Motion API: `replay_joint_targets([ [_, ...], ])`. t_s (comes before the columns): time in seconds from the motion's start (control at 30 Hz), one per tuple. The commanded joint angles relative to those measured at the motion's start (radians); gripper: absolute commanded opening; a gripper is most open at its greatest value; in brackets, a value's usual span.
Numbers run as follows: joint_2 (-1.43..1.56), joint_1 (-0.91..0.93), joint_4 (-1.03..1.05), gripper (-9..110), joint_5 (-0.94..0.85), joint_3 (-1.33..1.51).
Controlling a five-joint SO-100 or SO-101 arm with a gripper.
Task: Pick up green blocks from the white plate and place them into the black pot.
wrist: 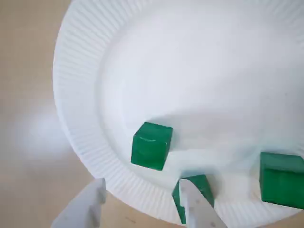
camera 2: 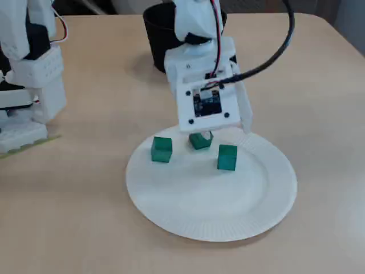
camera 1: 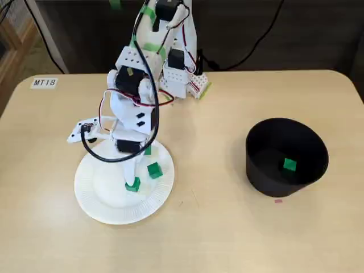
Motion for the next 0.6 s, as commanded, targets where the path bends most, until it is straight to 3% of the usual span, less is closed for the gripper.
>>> replay_joint_targets([
  [0.0,-0.023,0.005,0.015,23,0.009,-0.061],
  [0.57,-0.230,0.040,0.035,24,0.025,-0.250],
])
